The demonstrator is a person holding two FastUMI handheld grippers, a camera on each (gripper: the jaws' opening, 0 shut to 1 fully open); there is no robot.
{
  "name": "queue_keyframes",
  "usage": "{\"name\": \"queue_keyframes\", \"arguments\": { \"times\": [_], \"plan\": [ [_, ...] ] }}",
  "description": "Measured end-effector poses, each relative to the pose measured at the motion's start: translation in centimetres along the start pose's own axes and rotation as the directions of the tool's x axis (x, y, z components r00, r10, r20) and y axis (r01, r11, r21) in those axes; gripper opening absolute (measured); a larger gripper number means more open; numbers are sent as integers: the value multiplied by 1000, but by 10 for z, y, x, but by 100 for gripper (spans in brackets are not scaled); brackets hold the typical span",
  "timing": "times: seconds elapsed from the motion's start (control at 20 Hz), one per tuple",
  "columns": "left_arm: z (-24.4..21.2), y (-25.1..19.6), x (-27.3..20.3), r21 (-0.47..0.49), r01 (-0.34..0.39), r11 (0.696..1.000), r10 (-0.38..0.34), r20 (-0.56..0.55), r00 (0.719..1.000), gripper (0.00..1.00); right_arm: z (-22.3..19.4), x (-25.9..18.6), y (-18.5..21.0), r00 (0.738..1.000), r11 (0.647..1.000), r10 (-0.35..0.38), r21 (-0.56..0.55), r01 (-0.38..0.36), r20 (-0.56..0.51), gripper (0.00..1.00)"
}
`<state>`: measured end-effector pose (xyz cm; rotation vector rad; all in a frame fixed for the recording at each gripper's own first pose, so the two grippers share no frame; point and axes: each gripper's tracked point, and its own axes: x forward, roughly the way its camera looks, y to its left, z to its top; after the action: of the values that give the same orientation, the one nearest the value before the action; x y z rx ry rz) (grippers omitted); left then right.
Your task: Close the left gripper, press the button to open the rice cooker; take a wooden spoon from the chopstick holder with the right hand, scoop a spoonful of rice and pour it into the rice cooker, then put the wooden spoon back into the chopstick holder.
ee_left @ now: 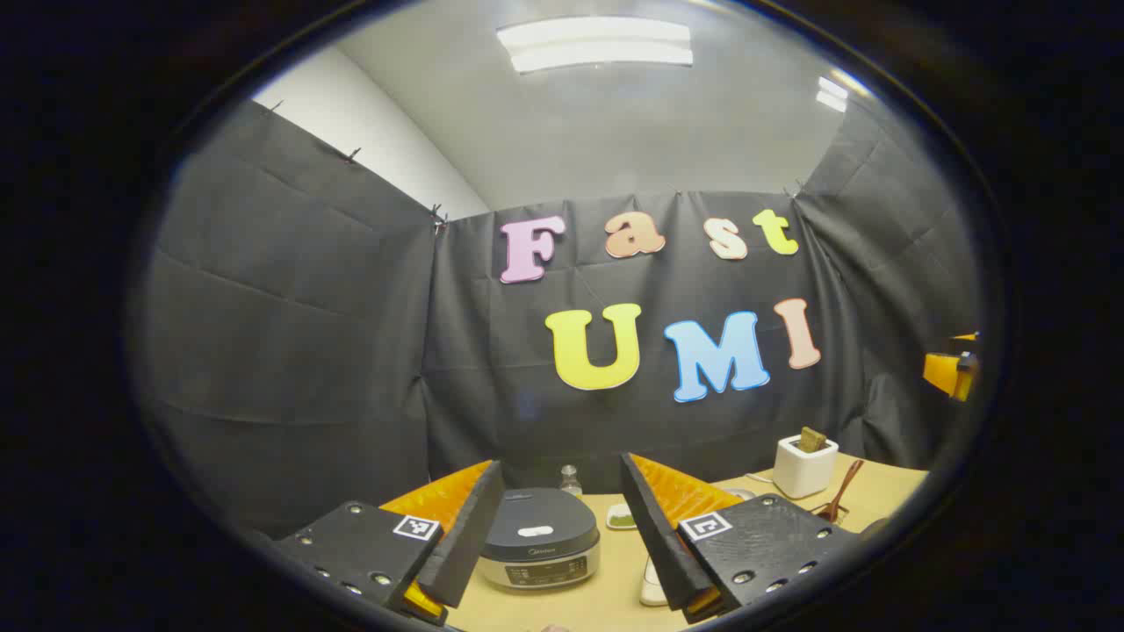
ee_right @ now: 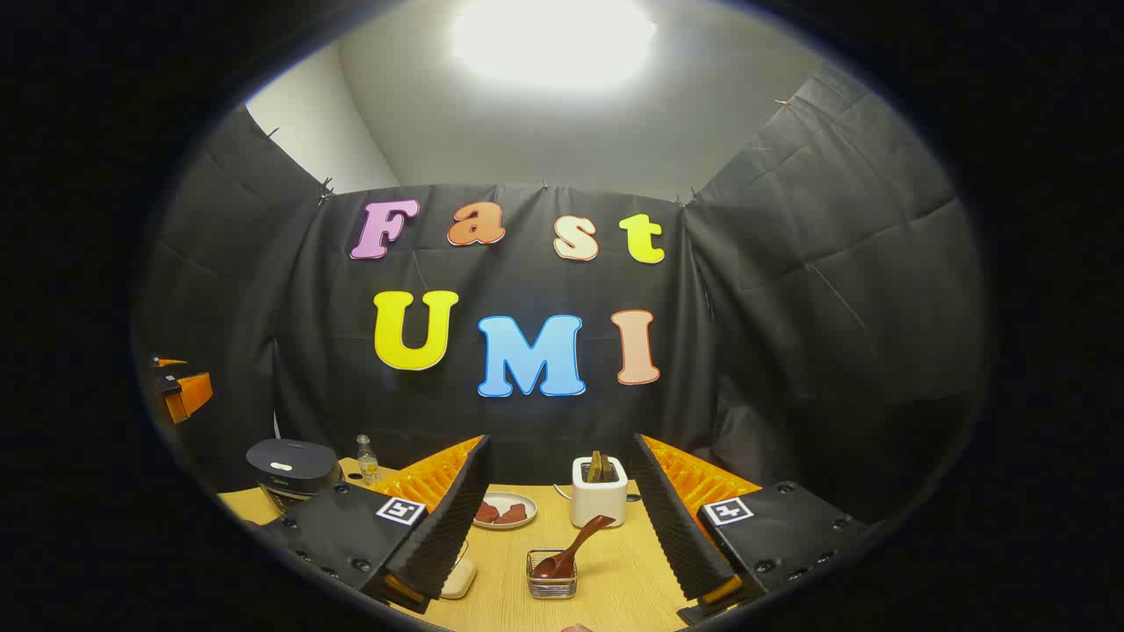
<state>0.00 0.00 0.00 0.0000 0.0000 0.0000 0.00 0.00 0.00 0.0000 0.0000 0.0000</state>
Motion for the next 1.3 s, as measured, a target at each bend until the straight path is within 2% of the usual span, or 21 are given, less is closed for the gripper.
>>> {"name": "queue_keyframes", "arguments": {
  "times": [1.3],
  "plan": [
    [-1,-18,-2,-14,2,1000,-2,-11,1000,82,-2,3,-20,1000,1000,5,-10,-5,-7,99]
  ]
}}
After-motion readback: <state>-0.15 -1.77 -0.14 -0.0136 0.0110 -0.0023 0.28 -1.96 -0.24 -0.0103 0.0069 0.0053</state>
